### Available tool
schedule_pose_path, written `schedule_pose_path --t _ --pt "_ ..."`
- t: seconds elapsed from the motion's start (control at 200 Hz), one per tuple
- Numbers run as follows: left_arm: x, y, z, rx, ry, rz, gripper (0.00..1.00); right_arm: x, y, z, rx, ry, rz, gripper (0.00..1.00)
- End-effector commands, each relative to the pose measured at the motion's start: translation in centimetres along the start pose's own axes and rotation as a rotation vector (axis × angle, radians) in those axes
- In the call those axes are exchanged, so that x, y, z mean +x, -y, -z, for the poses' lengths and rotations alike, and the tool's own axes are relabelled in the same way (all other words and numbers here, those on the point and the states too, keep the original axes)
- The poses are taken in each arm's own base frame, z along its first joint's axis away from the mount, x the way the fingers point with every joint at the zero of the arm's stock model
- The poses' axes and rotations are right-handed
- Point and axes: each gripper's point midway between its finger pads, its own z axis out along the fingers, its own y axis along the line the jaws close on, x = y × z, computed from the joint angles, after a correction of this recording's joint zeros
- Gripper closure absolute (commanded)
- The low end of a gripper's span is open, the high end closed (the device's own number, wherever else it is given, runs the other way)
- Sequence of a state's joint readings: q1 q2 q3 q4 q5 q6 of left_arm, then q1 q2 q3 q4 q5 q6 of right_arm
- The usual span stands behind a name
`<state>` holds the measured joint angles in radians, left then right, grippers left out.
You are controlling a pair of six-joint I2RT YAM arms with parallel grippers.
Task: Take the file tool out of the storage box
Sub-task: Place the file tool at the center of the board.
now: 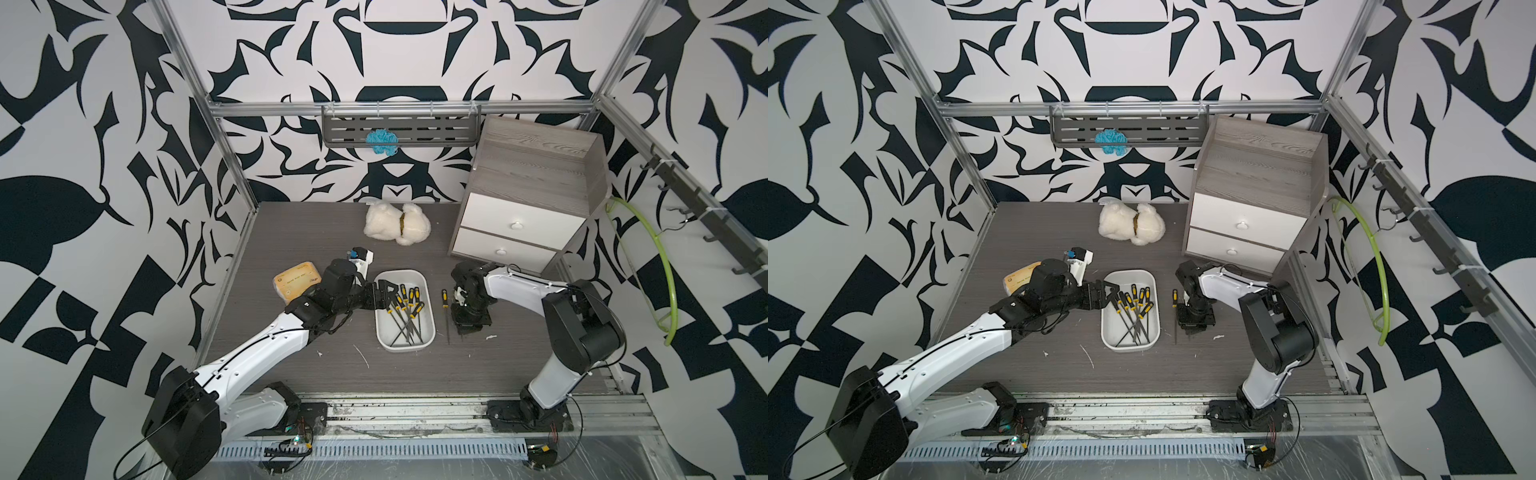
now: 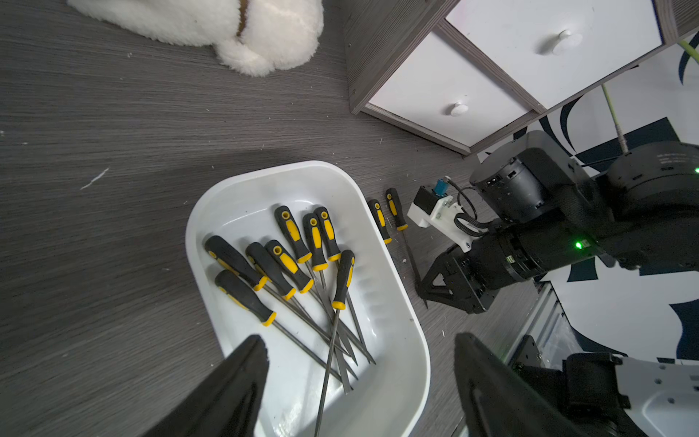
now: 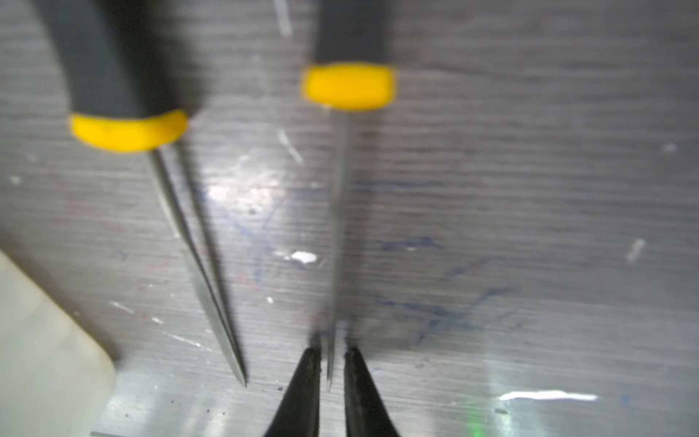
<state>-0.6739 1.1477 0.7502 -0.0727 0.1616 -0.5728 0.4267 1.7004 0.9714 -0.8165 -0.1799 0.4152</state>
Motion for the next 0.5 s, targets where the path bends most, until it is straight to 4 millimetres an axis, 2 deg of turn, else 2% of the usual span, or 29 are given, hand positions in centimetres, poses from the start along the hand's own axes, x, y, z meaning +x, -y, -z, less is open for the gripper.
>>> schedule_pose_path --t 0.0,0.125,0.225,0.295,0.39,0.495 --pt "-0.6 0.8 0.1 0.014 -0.001 -0.011 0.17 0.0 0.4 0.4 0.014 0.009 0.004 0.78" --pt "-0.6 0.7 -0.1 0.011 -0.006 -0.01 0.17 0.1 0.3 0.8 0.008 0.017 0.011 0.78" --pt "-0.4 0.5 -0.5 0.005 -0.02 -0.006 0.17 0.1 0.1 1.9 -0.007 0.057 0.016 0.79" --pt "-0.1 0.4 -1.0 -0.017 -0.04 -0.011 0.17 0.0 -0.2 3.5 -0.028 0.118 0.009 0.79" --pt "0.6 0.7 -2.1 -0.075 -0.079 -0.058 0.2 -0.3 -0.6 6.7 -0.072 0.247 0.01 0.78" --pt "2.9 -0.4 -5.1 -0.212 -0.196 -0.112 0.26 -1.3 -1.8 9.7 -0.149 0.392 0.031 0.78"
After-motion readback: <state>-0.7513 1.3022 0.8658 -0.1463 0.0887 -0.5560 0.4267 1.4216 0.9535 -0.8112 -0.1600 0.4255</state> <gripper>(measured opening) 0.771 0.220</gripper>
